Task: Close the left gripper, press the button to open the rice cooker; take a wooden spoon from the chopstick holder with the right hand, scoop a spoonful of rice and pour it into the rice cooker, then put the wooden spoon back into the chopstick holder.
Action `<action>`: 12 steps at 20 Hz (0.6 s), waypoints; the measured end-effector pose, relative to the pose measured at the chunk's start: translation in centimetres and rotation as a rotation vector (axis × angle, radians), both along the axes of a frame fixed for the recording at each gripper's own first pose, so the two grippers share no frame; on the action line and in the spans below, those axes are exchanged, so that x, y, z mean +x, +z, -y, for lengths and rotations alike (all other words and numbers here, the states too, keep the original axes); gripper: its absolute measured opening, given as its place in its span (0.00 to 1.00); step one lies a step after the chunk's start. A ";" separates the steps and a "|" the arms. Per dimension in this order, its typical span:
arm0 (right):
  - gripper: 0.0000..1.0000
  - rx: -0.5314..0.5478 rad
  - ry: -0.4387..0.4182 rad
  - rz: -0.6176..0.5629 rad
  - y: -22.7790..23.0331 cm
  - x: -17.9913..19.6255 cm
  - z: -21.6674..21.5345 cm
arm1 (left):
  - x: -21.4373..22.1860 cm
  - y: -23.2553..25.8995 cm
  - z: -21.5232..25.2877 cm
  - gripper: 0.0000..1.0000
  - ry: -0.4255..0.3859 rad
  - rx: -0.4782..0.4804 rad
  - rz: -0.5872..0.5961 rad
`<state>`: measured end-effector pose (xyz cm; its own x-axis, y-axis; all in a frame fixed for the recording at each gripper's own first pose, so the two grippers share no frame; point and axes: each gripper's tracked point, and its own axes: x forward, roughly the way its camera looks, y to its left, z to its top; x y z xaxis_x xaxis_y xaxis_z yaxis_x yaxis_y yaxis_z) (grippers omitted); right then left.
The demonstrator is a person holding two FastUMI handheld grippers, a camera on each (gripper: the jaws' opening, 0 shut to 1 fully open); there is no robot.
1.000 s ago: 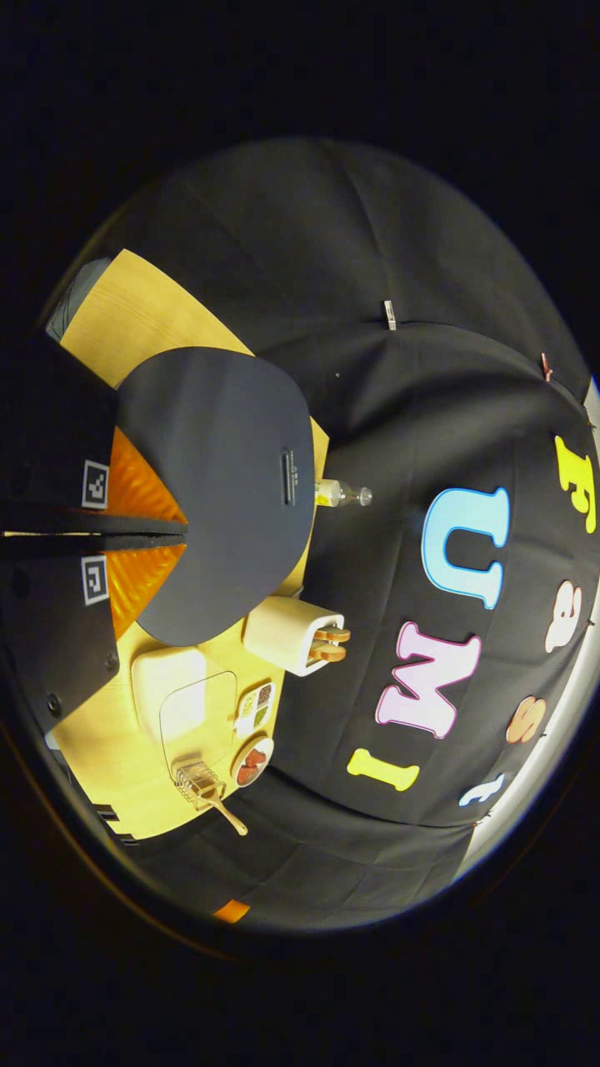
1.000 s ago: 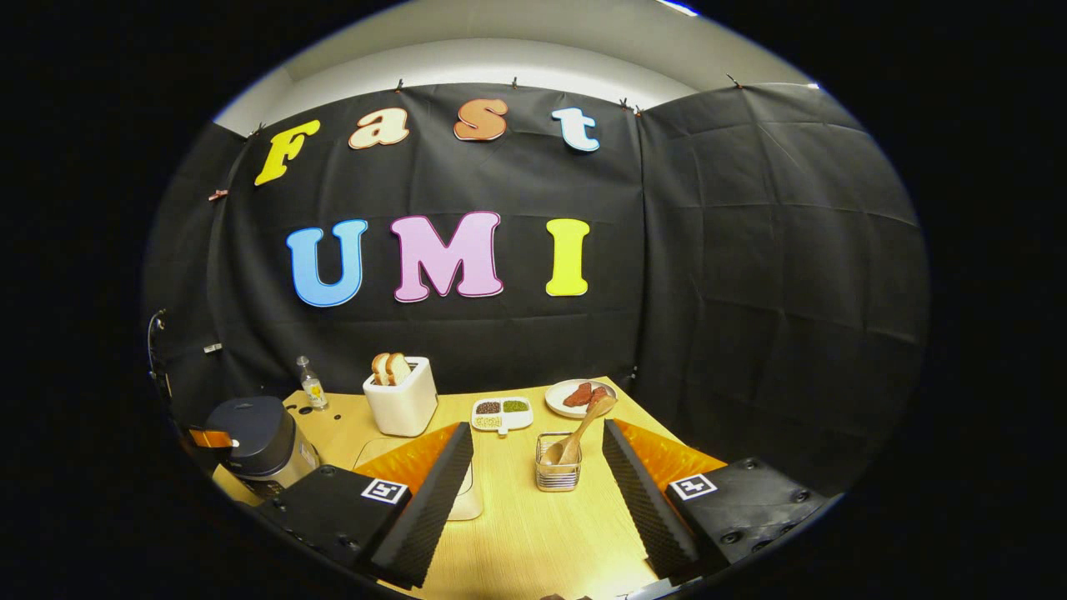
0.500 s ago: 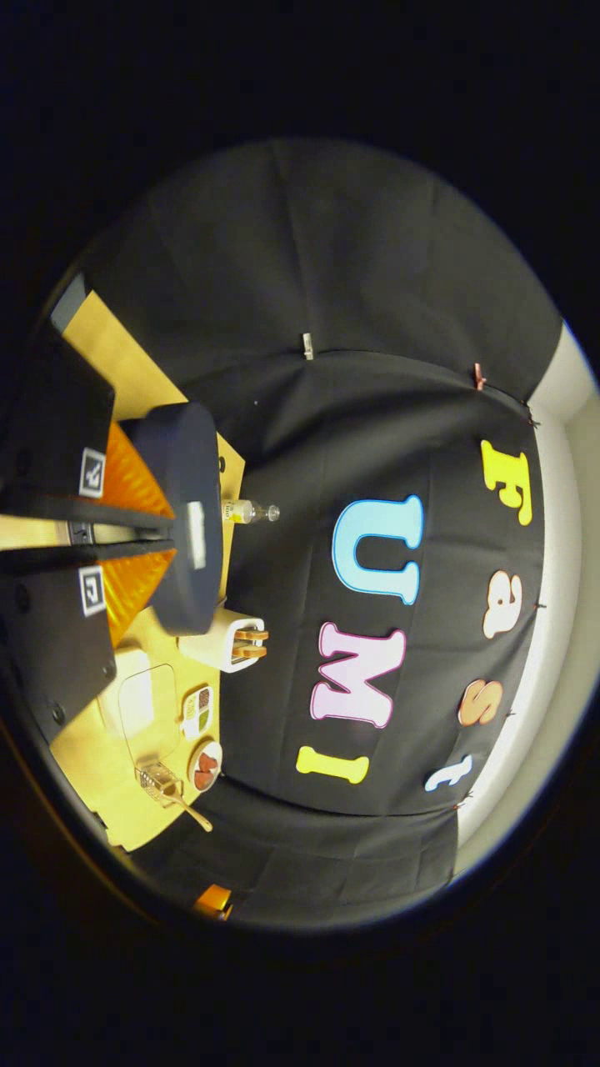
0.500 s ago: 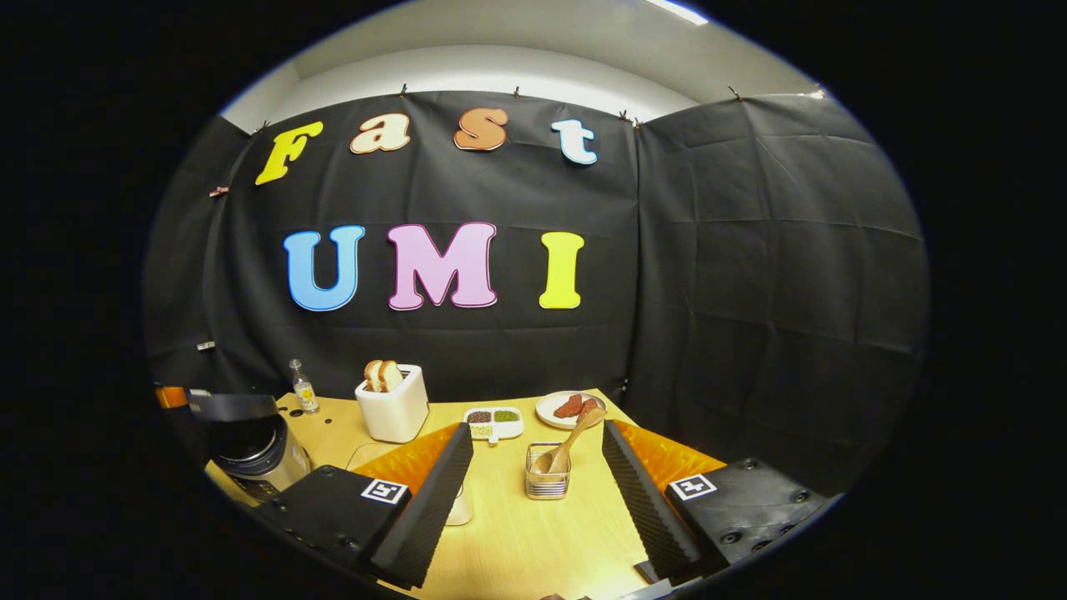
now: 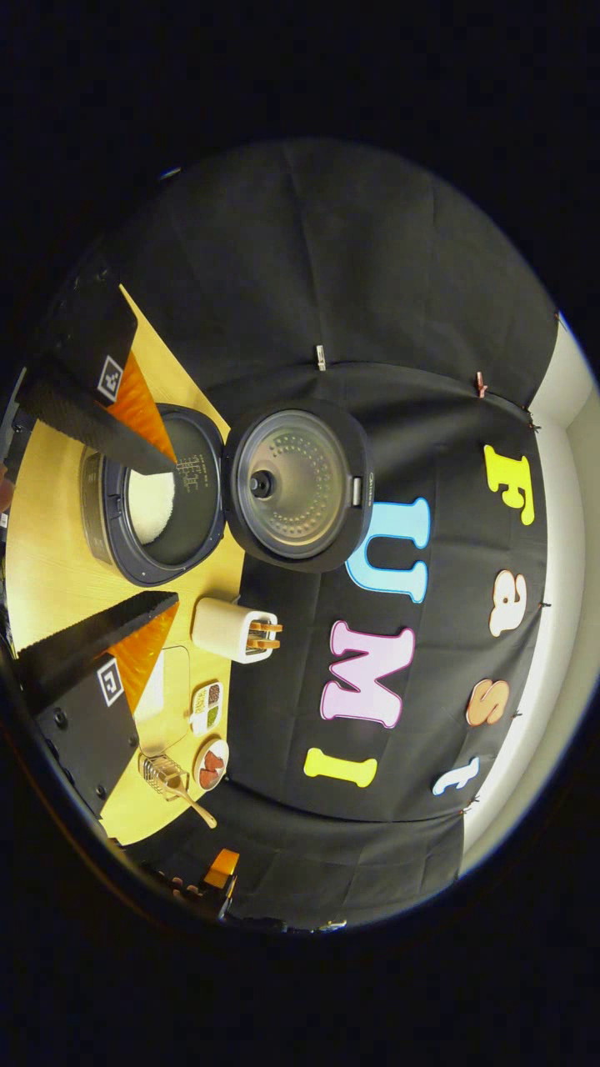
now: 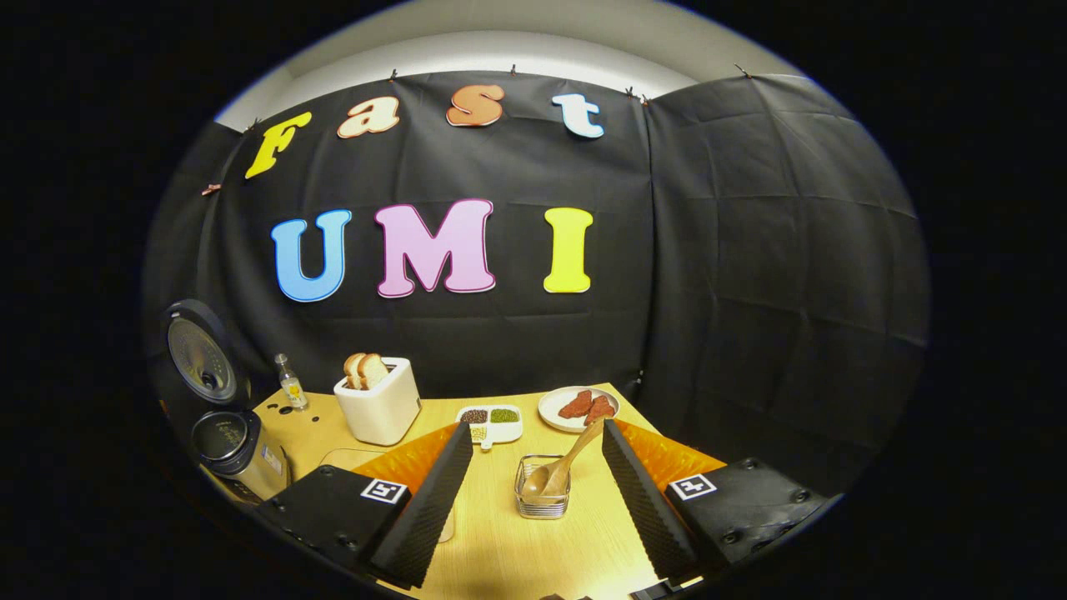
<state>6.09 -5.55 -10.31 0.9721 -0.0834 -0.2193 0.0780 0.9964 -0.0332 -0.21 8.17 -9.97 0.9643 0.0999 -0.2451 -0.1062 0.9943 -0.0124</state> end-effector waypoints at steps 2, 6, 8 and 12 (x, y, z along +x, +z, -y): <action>0.98 0.012 -0.002 -0.042 -1.8 1.7 1.2 | -0.1 -0.5 1.3 0.95 0.017 0.001 -0.014; 0.98 0.059 -0.022 -0.126 -5.3 5.1 3.7 | -0.3 -2.2 3.8 0.95 0.052 0.015 -0.065; 0.99 0.075 -0.038 -0.168 -7.4 6.9 5.0 | -0.4 -3.1 4.8 0.95 0.077 -0.004 -0.097; 0.99 0.135 -0.058 -0.273 -11.8 9.8 6.7 | -0.3 -4.1 6.6 0.95 0.144 -0.057 -0.135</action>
